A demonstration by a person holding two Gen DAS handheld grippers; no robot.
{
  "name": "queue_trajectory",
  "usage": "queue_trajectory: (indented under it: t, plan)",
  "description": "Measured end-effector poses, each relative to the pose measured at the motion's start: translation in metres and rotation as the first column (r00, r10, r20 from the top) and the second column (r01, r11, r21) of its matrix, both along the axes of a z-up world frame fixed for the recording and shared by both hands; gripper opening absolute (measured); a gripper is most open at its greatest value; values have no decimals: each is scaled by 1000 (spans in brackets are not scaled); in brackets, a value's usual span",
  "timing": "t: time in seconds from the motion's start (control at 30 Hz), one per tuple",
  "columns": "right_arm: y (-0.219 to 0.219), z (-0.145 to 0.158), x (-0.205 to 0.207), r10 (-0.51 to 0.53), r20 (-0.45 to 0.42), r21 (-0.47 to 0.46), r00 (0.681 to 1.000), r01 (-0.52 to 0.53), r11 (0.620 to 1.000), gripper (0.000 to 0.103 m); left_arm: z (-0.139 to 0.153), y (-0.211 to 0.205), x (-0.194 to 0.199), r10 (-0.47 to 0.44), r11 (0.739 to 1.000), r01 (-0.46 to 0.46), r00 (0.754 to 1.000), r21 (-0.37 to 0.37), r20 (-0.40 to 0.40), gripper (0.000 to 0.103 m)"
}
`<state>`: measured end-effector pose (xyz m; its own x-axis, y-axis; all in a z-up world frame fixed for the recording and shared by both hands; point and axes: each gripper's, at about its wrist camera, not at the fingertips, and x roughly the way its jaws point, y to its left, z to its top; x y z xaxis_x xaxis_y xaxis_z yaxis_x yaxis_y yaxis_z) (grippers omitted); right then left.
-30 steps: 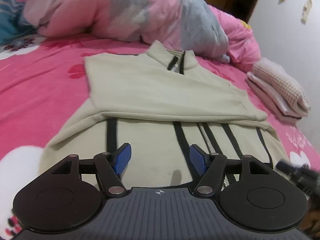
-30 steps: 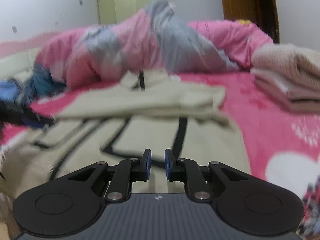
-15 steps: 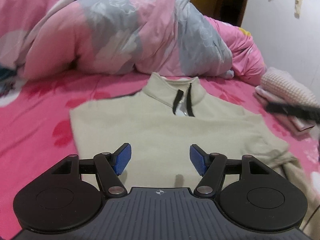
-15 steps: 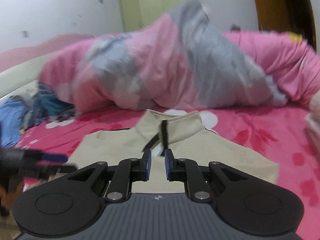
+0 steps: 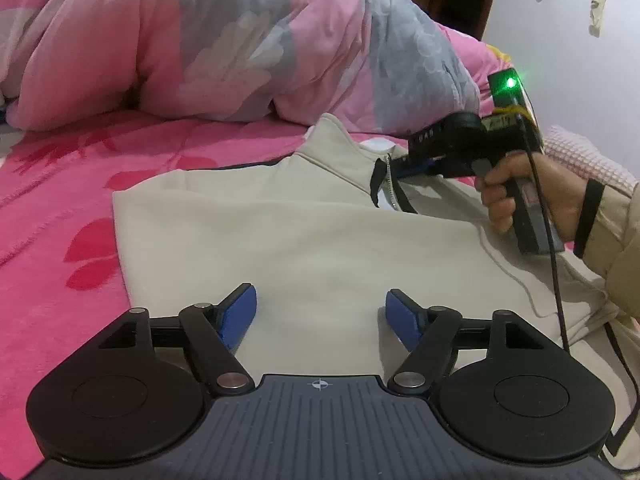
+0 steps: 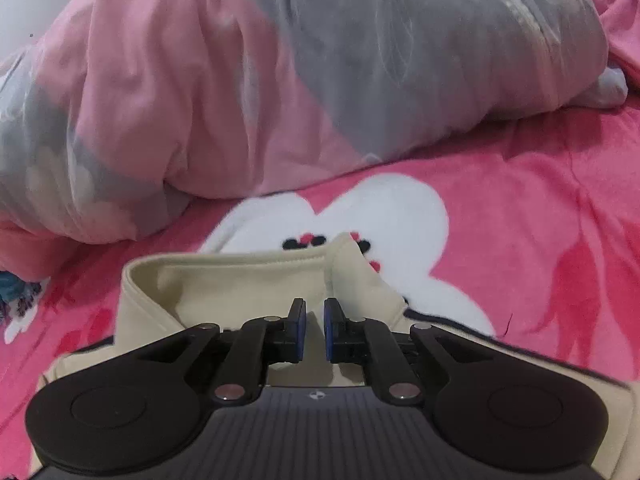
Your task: Fold clothes
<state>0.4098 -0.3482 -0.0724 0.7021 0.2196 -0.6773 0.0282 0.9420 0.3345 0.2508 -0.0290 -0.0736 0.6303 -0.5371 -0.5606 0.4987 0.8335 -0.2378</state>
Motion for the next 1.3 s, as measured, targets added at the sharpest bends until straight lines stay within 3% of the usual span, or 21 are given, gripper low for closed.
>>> queue_trajectory:
  t: [0.1, 0.2, 0.33, 0.43, 0.6, 0.7, 0.83, 0.97, 1.13, 1.23, 1.3]
  plan:
    - [-4, 21, -5, 2, 70, -26, 998, 0, 1000, 10, -1, 1, 3, -2, 1000, 2, 1000, -22, -12, 76]
    - [-11, 27, 6, 19, 57, 44, 998, -21, 999, 11, -1, 2, 5, -11, 999, 10, 1000, -42, -19, 82]
    - [-5, -1, 35, 28, -37, 48, 999, -26, 998, 9, -2, 3, 7, -26, 997, 24, 999, -67, -26, 90]
    - [-1, -9, 46, 13, -3, 45, 1000, -13, 999, 8, -2, 2, 8, -33, 997, 31, 999, -72, -27, 91]
    - [-23, 31, 20, -72, 122, 13, 990, 71, 997, 11, -3, 5, 8, -33, 996, 31, 999, -84, -31, 92]
    - [-31, 38, 1, -45, 89, -24, 995, 47, 999, 11, -3, 5, 10, -34, 995, 31, 999, -92, -36, 92]
    - [-27, 24, -16, -50, 64, -41, 997, 53, 998, 11, -3, 4, 10, -35, 996, 32, 999, -87, -34, 93]
    - [4, 28, -43, 104, 119, -1, 987, -104, 995, 11, -3, 5, 10, -35, 995, 31, 999, -91, -36, 93]
    - [52, 39, -61, 273, 111, -68, 956, -267, 961, 11, -3, 5, 10, -34, 996, 31, 999, -88, -35, 93]
    - [72, 36, -58, 259, 86, -201, 962, -238, 950, 12, -4, 5, 10, -34, 996, 31, 999, -89, -36, 93]
    - [75, 35, -53, 238, 79, -240, 968, -214, 947, 21, -4, 5, 10, -34, 995, 31, 999, -90, -36, 93]
